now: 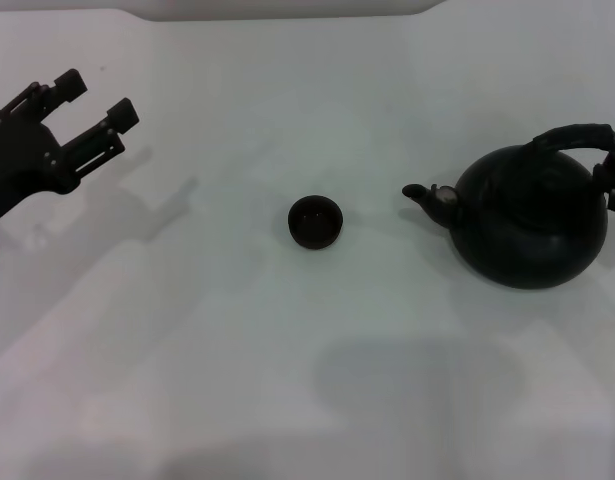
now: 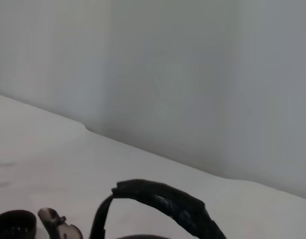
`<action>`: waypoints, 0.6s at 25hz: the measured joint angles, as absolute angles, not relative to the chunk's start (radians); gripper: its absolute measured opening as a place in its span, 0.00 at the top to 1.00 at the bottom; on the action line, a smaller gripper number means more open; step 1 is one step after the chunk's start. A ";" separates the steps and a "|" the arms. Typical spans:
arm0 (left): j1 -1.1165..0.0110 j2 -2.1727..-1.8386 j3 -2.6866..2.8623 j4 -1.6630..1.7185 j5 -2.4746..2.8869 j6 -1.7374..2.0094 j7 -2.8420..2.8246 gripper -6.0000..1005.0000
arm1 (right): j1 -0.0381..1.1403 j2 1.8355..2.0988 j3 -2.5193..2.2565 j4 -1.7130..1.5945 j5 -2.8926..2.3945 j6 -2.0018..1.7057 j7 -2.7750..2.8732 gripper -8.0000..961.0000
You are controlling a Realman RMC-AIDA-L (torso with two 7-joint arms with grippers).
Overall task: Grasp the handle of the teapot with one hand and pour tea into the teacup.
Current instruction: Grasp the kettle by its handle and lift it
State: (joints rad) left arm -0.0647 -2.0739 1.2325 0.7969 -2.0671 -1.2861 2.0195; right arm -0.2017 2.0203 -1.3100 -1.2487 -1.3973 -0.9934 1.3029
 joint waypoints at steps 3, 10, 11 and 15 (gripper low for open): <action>-0.065 -2.074 1.232 0.797 -2.069 -1.286 2.020 0.21 | -0.194 2.020 -1.310 -1.231 -1.396 -0.976 1.303 0.22; -0.074 -2.074 1.232 0.796 -2.080 -1.286 2.020 0.21 | -0.178 2.019 -1.344 -1.216 -1.396 -0.914 1.304 0.41; -0.075 -2.074 1.232 0.796 -2.080 -1.285 2.019 0.21 | -0.176 2.019 -1.348 -1.214 -1.396 -0.906 1.304 0.44; -0.077 -2.074 1.232 0.794 -2.079 -1.281 2.018 0.21 | -0.169 2.018 -1.357 -1.207 -1.399 -0.892 1.299 0.57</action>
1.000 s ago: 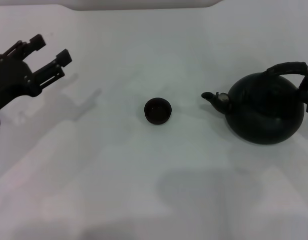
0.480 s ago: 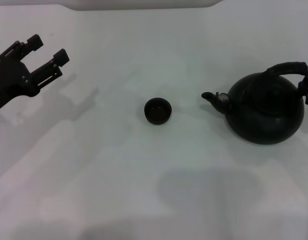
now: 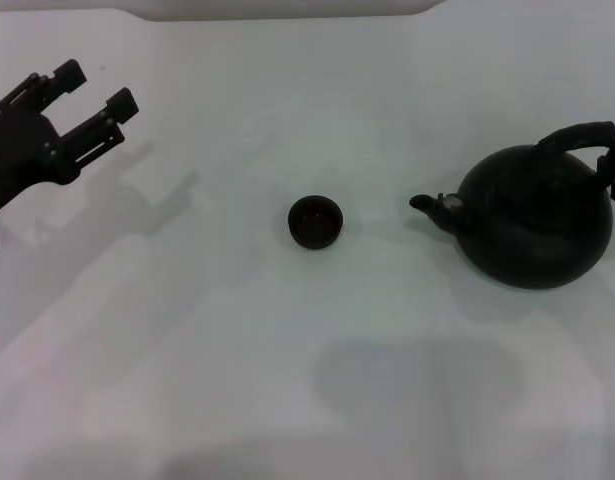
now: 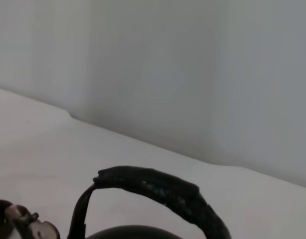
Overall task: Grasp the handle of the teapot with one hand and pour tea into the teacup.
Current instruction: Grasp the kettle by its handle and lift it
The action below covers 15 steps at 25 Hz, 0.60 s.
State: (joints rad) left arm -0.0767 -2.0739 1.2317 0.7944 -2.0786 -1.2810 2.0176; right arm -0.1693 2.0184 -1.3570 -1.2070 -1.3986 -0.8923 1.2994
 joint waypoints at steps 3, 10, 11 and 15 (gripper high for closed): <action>-0.077 -2.074 1.232 0.788 -2.080 -1.280 2.017 0.21 | -0.172 2.016 -1.361 -1.209 -1.403 -0.892 1.291 0.64; -0.082 -2.074 1.229 0.772 -2.081 -1.274 2.023 0.21 | -0.165 2.018 -1.358 -1.211 -1.400 -0.892 1.289 0.79; -0.086 -2.074 1.224 0.765 -2.082 -1.274 2.027 0.21 | -0.164 2.018 -1.358 -1.211 -1.399 -0.892 1.290 0.80; -0.093 -2.074 1.206 0.740 -2.083 -1.283 2.052 0.21 | -0.147 2.019 -1.362 -1.211 -1.395 -0.891 1.298 0.86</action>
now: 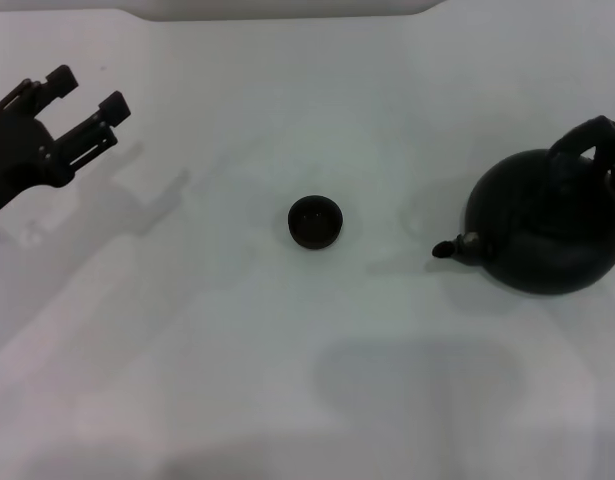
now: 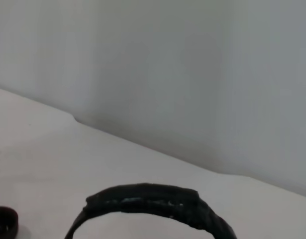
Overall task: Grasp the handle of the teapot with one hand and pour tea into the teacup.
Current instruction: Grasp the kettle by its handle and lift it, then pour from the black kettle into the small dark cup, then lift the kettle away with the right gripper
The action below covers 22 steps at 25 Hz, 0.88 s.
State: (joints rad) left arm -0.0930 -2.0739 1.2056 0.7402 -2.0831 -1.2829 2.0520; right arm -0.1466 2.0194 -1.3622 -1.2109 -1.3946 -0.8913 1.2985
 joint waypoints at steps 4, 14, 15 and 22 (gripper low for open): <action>-0.095 -2.074 1.202 0.706 -2.095 -1.285 2.098 0.21 | -0.130 2.021 -1.377 -1.219 -1.367 -0.892 1.298 0.87; -0.107 -2.054 1.149 0.527 -2.150 -1.310 2.156 0.21 | -0.102 2.022 -1.518 -1.328 -1.301 -0.717 1.267 0.87; -0.107 -2.053 1.144 0.517 -2.150 -1.308 2.155 0.21 | -0.101 2.022 -1.543 -1.344 -1.301 -0.685 1.252 0.87; -0.099 -2.051 1.125 0.464 -2.141 -1.306 2.160 0.21 | -0.099 2.019 -1.707 -1.440 -1.309 -0.500 1.160 0.88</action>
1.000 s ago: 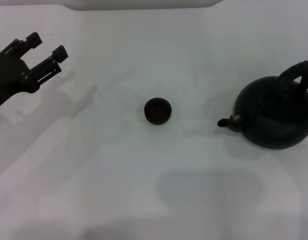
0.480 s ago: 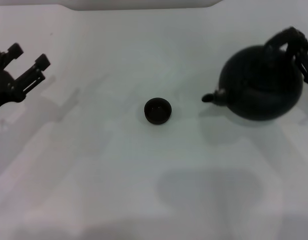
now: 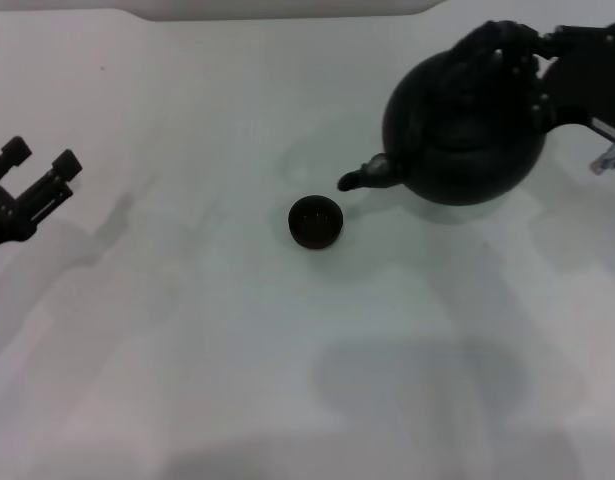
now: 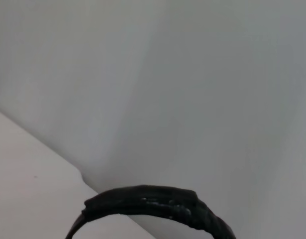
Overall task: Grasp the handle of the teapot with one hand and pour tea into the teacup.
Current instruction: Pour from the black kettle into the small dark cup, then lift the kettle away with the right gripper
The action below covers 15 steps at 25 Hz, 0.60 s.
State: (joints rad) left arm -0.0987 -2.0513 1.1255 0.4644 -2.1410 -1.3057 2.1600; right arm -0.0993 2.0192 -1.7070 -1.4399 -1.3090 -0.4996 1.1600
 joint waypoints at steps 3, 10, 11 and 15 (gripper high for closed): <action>-0.093 -2.051 1.125 0.456 -2.141 -1.304 2.162 0.21 | -0.109 2.018 -1.759 -1.474 -1.312 -0.444 1.125 0.88; -0.092 -2.045 1.124 0.435 -2.140 -1.302 2.167 0.21 | -0.134 2.016 -1.876 -1.531 -1.315 -0.299 1.022 0.88; -0.092 -2.044 1.124 0.435 -2.140 -1.301 2.167 0.21 | -0.136 2.016 -1.894 -1.537 -1.315 -0.279 1.007 0.88; -0.092 -2.043 1.124 0.434 -2.139 -1.300 2.168 0.21 | -0.140 2.017 -1.959 -1.560 -1.316 -0.192 0.951 0.88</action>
